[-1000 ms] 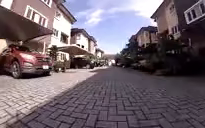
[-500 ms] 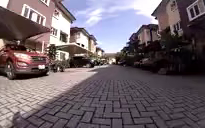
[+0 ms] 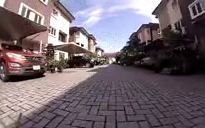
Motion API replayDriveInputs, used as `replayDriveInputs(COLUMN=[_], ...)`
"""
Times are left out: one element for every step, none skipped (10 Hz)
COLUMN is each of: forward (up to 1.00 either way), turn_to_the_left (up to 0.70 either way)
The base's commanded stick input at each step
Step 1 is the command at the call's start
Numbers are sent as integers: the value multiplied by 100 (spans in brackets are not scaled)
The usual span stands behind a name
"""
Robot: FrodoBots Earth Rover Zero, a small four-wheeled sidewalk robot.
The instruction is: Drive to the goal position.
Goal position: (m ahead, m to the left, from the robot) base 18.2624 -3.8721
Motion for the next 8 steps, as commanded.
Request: replayDriveInputs(forward=[69, 69, 69, 69, 69, 69, 69, 69], turn_to_the_left=[3, 3, 3, 3, 3, 3, 3, 3])
